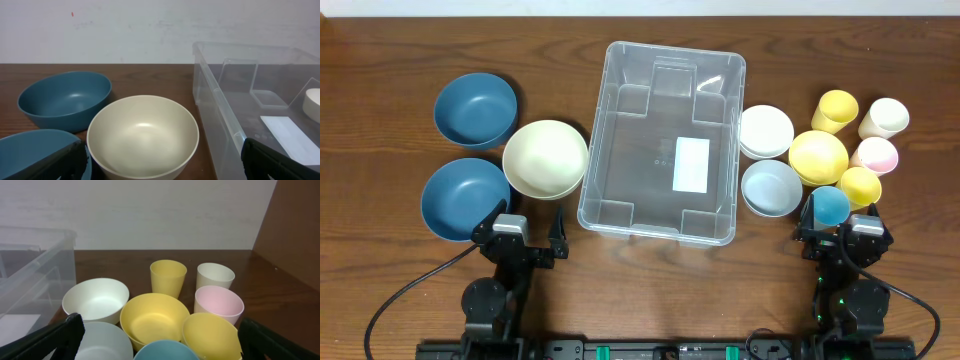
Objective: Pack container
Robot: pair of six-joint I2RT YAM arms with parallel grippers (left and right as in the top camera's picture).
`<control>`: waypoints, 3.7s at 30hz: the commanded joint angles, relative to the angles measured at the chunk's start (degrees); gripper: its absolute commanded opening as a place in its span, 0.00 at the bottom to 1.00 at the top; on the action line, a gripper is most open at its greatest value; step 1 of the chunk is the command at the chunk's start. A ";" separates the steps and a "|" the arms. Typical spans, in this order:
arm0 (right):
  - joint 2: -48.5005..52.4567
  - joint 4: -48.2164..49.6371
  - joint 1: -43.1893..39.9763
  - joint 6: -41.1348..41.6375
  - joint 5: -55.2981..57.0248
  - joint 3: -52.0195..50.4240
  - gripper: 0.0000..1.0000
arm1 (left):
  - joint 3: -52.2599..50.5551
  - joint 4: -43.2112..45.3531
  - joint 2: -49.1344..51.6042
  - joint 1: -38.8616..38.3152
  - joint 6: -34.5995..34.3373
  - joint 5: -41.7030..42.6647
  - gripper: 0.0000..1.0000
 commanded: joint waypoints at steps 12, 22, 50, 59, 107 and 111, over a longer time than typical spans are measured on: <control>-0.42 -0.20 0.55 0.79 0.37 -0.09 0.99 | -1.95 -0.61 -0.35 -0.22 0.55 -1.07 0.98; -0.39 -0.20 0.55 0.79 0.37 -0.09 0.99 | -1.95 -0.63 -0.35 -0.22 0.55 -1.07 0.98; -0.42 -0.20 0.55 0.79 0.37 -0.09 0.99 | -1.95 -0.61 -0.35 -0.22 0.55 -1.07 0.98; -0.42 -0.20 0.55 0.79 0.37 -0.09 0.99 | -1.95 -0.61 -0.35 -0.22 0.55 -1.07 0.98; -0.39 -0.20 0.55 0.79 0.37 -0.09 0.99 | 0.11 2.19 -0.35 -0.22 1.77 -2.93 0.98; -0.42 -0.20 0.55 0.79 0.37 -0.09 0.99 | 8.83 -0.98 1.57 -0.22 1.88 -10.88 0.98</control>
